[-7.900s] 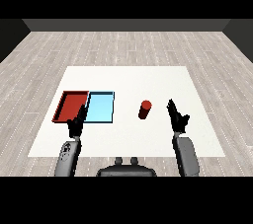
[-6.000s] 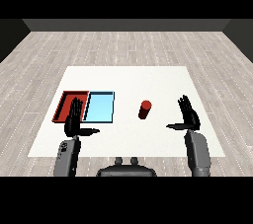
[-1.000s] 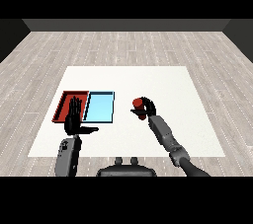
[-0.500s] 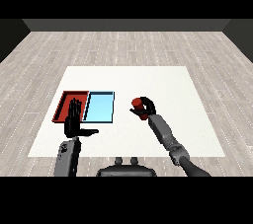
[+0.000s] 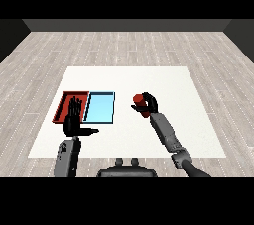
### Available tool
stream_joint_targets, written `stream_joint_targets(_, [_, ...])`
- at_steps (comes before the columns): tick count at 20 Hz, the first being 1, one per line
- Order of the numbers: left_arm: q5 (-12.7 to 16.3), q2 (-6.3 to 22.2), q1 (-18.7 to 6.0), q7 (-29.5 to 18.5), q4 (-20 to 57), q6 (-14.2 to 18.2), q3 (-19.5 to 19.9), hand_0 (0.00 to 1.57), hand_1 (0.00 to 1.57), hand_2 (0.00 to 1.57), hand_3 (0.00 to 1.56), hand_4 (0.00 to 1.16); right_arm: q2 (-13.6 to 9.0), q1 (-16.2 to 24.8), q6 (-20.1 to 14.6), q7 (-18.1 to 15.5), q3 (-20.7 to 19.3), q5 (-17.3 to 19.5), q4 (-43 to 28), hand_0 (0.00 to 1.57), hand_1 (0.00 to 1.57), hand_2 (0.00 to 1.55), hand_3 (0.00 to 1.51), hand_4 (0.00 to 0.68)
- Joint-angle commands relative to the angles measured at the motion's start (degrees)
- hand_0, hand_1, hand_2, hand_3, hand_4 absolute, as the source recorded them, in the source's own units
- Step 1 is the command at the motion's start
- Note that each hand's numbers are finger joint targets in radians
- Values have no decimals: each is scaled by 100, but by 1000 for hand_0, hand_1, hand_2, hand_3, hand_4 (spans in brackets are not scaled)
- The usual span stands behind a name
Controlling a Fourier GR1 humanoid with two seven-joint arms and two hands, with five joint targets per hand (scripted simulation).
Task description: Pick the red can and put it in the red box
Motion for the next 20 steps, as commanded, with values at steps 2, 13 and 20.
stream_joint_targets(2, [-201,-154,292,-103,-136,44,-251,0,0,0,0,0,-15,185,-23,89,-46,34,-757,1543,1543,1459,1381,582])
stream_joint_targets(13, [-365,-247,-83,740,-511,72,-794,0,0,0,0,0,-717,1113,310,899,-22,-193,-3767,1482,1482,1429,1392,636])
stream_joint_targets(20, [-656,-253,-425,1385,-670,590,-1352,0,0,0,0,0,108,1070,-1141,644,1257,196,-3677,1465,1465,1420,1391,633])
